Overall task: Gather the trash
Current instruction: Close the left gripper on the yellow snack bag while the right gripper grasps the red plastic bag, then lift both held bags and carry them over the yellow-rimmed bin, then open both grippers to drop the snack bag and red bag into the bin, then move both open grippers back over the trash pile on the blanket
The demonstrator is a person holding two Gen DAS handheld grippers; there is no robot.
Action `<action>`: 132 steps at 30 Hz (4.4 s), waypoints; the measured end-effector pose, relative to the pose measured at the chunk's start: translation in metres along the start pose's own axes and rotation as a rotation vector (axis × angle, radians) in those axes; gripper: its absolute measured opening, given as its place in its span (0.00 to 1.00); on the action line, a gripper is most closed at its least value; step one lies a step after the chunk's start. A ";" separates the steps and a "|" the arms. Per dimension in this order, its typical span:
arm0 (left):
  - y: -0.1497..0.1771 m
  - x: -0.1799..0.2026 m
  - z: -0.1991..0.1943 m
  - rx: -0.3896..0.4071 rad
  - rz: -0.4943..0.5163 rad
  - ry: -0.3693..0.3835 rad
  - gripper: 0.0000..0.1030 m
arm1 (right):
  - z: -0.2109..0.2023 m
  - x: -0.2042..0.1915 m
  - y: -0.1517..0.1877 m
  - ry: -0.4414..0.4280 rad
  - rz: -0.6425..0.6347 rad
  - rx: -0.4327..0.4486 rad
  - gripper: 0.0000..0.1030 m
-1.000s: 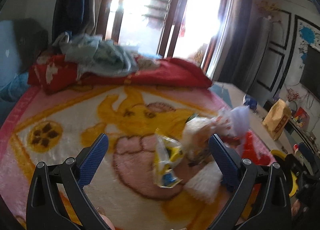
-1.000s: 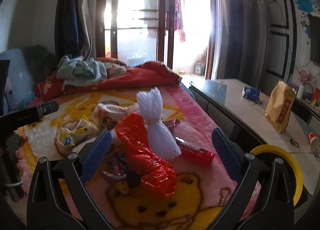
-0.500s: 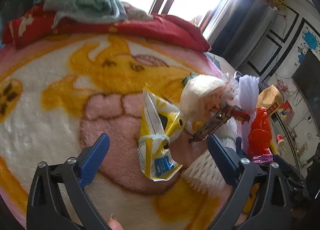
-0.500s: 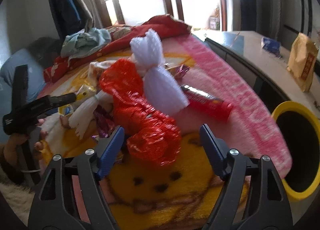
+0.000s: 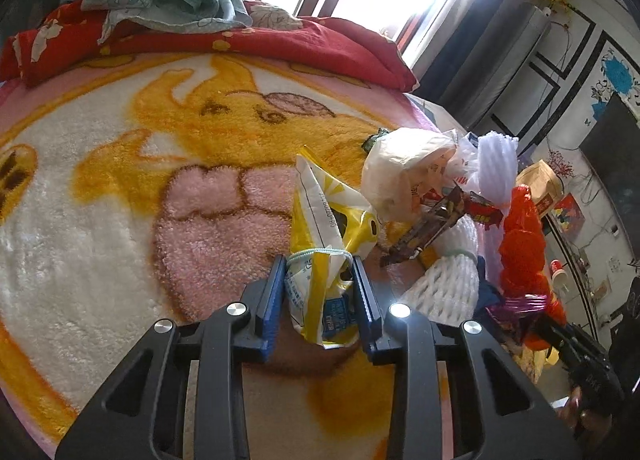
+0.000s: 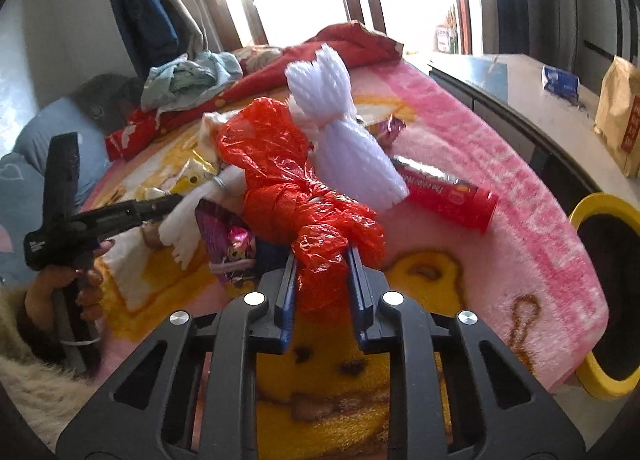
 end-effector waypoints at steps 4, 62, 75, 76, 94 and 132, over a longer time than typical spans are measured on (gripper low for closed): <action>-0.002 -0.003 -0.015 0.049 -0.008 -0.011 0.28 | -0.009 -0.001 -0.005 -0.002 -0.009 0.031 0.14; 0.019 0.261 -0.032 0.095 0.463 0.364 0.28 | -0.159 0.169 -0.009 0.457 0.287 0.274 0.14; 0.044 0.322 -0.007 0.044 0.573 0.423 0.28 | -0.172 0.218 0.012 0.527 0.428 0.246 0.14; 0.048 0.328 -0.004 0.036 0.584 0.429 0.28 | -0.173 0.221 0.014 0.531 0.437 0.245 0.14; 0.100 0.409 0.064 -0.083 0.733 0.451 0.28 | -0.179 0.280 0.050 0.586 0.610 0.181 0.14; 0.031 0.339 0.026 0.068 0.512 0.381 0.93 | -0.176 0.188 -0.006 0.607 0.270 0.323 0.76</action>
Point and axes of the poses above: each gripper's, at about its wrist camera, not at the fingertips, and z roughly the way its jaws point, x to its right, y to its underside, the point moved 6 cm from there along z, roughly the way its jaws point, and after that the axes turned 4 degrees about -y, right-handed, at the moved point
